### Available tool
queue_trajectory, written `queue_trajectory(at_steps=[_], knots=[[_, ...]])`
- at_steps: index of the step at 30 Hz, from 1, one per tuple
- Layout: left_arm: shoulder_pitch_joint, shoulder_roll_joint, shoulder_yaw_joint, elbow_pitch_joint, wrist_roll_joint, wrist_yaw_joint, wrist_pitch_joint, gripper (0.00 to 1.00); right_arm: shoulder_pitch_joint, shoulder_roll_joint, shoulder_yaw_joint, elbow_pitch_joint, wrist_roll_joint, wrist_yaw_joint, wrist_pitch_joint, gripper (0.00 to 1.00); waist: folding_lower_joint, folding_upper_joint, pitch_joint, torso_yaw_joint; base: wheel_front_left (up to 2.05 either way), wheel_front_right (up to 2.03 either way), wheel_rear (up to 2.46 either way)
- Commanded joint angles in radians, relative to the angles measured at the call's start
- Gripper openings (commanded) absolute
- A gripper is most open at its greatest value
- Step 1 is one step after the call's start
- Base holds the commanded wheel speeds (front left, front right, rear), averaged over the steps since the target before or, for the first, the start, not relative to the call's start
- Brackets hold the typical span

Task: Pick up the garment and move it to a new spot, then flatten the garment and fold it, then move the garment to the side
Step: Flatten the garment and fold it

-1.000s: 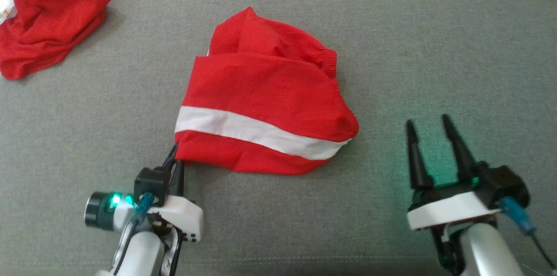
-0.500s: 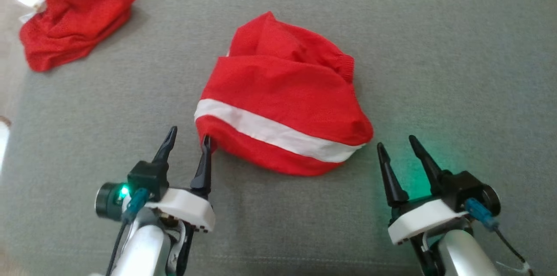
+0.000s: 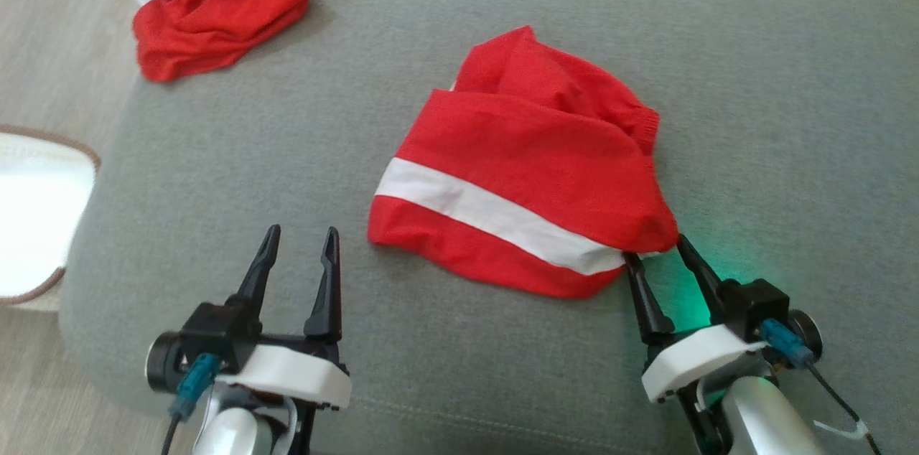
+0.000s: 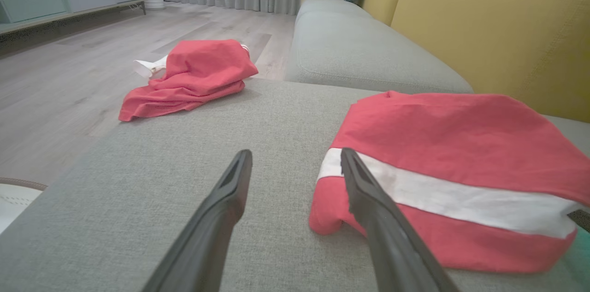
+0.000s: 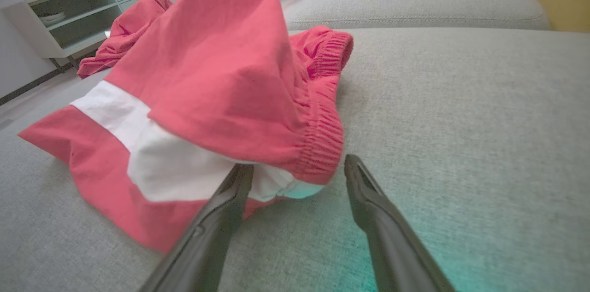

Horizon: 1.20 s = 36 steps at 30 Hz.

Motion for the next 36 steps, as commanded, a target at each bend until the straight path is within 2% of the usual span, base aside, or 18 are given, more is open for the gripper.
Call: queue_trajectory(at_steps=[1, 6, 7, 8, 9, 10, 11, 15, 26, 30, 31, 32, 33, 36], knots=[[-0.021, -0.001, 0.03, -0.042, -0.004, -0.003, -0.006, 1.0, -0.034, -0.003, 0.016, -0.003, 0.004, 0.008, -0.006, 1.0, 0.0, 0.0, 0.004, 0.018, 0.0, 0.0, 0.0], [-0.027, -0.006, 0.023, -0.063, -0.005, 0.003, -0.006, 1.0, -0.067, -0.003, 0.021, 0.054, 0.019, 0.008, -0.006, 1.0, 0.0, 0.0, 0.01, 0.034, 0.0, 0.0, 0.0], [-0.027, -0.006, 0.023, -0.066, -0.005, 0.005, -0.006, 1.0, -0.073, -0.003, 0.025, 0.062, 0.024, 0.008, -0.006, 0.81, 0.0, 0.0, 0.011, 0.034, 0.0, 0.0, 0.0], [-0.026, -0.007, 0.024, -0.069, -0.004, 0.006, -0.006, 1.0, -0.079, -0.003, 0.029, 0.069, 0.027, 0.008, -0.006, 0.49, 0.0, 0.0, 0.012, 0.033, 0.0, 0.0, 0.0], [-0.026, -0.007, 0.024, -0.071, -0.004, 0.007, -0.006, 1.0, -0.084, -0.003, 0.033, 0.074, 0.029, 0.008, -0.006, 0.36, 0.0, 0.0, 0.012, 0.031, 0.0, 0.0, 0.0], [-0.025, -0.007, 0.025, -0.072, -0.004, 0.008, -0.006, 1.0, -0.087, -0.003, 0.034, 0.079, 0.032, 0.008, -0.006, 0.05, 0.0, 0.0, 0.011, 0.027, 0.0, 0.0, 0.0], [-0.025, -0.007, 0.025, -0.074, -0.004, 0.009, -0.006, 1.0, -0.09, -0.003, 0.03, 0.084, 0.036, 0.008, -0.006, 0.0, 0.0, 0.0, 0.01, 0.021, 0.0, 0.0, 0.0], [-0.023, -0.008, 0.024, -0.086, -0.008, 0.006, -0.006, 1.0, -0.092, -0.003, -0.012, 0.089, 0.016, 0.008, -0.006, 0.0, 0.0, 0.0, 0.006, 0.0, 0.0, 0.0, 0.0], [-0.021, -0.009, -0.019, -0.097, -0.04, 0.006, -0.006, 1.0, -0.077, -0.003, -0.296, 0.089, -0.215, 0.008, 0.02, 0.0, 0.0, 0.0, 0.001, -0.106, 0.0, 0.0, 0.0], [-0.027, -0.009, -0.029, -0.093, -0.05, 0.008, -0.006, 1.0, -0.078, -0.003, -0.311, 0.09, -0.225, 0.008, 0.02, 0.0, 0.0, 0.0, 0.002, -0.128, 0.0, 0.0, 0.0], [-0.028, -0.009, -0.03, -0.091, -0.054, 0.009, -0.006, 1.0, -0.077, -0.003, -0.312, 0.089, -0.221, 0.008, 0.018, 0.2, 0.0, 0.0, 0.0, -0.132, 0.0, 0.0, 0.0], [-0.028, -0.009, -0.032, -0.09, -0.057, 0.01, -0.006, 1.0, -0.077, -0.003, -0.311, 0.087, -0.216, 0.008, 0.015, 0.63, 0.0, 0.0, -0.003, -0.138, 0.0, 0.0, 0.0], [-0.029, -0.009, -0.033, -0.089, -0.062, 0.009, -0.006, 1.0, -0.074, -0.003, -0.309, 0.085, -0.212, 0.008, 0.012, 1.0, 0.0, 0.0, -0.006, -0.143, 0.0, 0.0, 0.0], [-0.028, -0.009, -0.035, -0.088, -0.077, 0.01, -0.006, 1.0, -0.059, -0.003, -0.298, 0.073, -0.2, 0.008, 0.004, 1.0, 0.0, 0.0, -0.021, -0.157, 0.0, 0.0, 0.0]])
